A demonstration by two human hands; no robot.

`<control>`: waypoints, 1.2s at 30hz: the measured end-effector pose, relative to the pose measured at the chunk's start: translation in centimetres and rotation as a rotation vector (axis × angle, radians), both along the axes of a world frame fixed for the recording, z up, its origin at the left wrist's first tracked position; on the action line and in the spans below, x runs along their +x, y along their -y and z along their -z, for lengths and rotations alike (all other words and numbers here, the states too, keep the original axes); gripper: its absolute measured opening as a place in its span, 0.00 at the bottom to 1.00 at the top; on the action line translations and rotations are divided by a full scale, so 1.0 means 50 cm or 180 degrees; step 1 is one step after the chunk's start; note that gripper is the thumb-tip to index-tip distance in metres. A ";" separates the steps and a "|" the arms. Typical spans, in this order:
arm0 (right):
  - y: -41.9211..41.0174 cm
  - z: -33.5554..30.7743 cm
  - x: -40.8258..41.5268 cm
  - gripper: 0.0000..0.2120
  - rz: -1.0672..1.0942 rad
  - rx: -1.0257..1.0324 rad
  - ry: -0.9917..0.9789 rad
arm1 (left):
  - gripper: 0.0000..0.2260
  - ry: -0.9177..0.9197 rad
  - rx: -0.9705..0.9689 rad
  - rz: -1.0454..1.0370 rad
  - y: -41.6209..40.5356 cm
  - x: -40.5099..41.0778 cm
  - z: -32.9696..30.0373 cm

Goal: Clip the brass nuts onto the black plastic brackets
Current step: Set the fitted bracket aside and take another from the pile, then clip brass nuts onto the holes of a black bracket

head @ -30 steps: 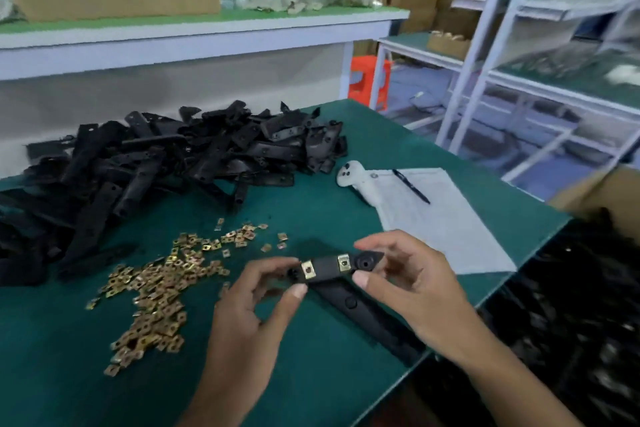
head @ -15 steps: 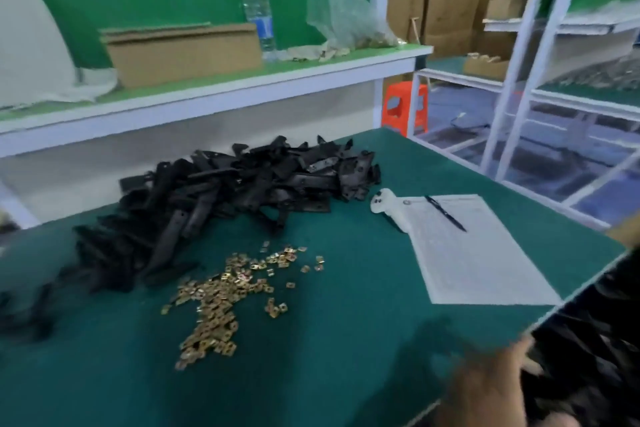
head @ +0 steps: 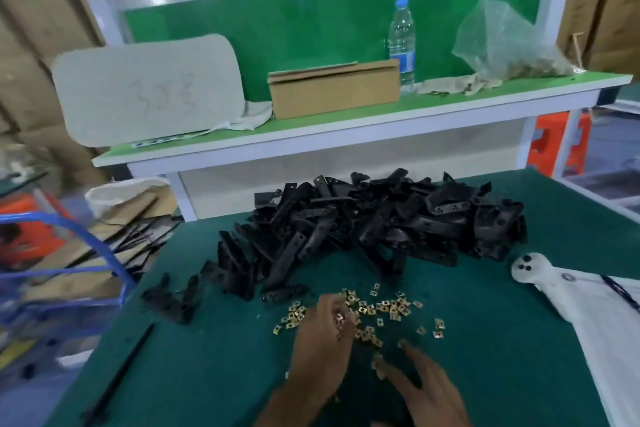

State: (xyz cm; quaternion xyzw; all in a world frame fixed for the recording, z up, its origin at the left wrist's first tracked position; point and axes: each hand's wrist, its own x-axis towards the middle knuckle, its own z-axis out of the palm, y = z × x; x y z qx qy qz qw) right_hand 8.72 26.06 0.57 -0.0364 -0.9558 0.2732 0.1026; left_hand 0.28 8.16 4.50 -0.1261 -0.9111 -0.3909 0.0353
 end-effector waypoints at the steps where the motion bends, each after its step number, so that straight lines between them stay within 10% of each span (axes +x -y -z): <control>1: 0.026 -0.012 -0.022 0.35 -0.0619 0.0640 0.0130 | 0.11 -0.0035 -0.0086 -0.0185 0.019 -0.036 0.000; 3: 0.054 -0.018 -0.096 0.38 -0.1073 0.0764 0.0722 | 0.12 -0.0062 -0.0210 -0.0642 0.059 -0.113 0.001; 8: 0.055 -0.010 -0.161 0.15 -0.1129 0.0470 -0.0143 | 0.18 -0.0236 -0.0702 -0.1288 0.134 -0.252 0.016; 16: 0.048 -0.003 -0.201 0.18 -0.1007 0.0406 -0.0579 | 0.18 -0.0078 -0.1740 -0.1529 0.142 -0.342 0.035; 22: 0.019 -0.008 -0.189 0.14 -0.0491 -0.0535 -0.0394 | 0.07 -0.0826 0.0546 -0.1245 0.131 -0.246 -0.042; 28: 0.007 -0.028 -0.181 0.08 0.0149 -0.2689 0.0069 | 0.16 0.0461 0.3225 -0.1285 0.110 -0.094 -0.006; 36: 0.017 -0.047 -0.180 0.13 0.0231 -0.5213 0.0908 | 0.08 0.1231 0.4715 -0.0598 0.065 -0.047 0.064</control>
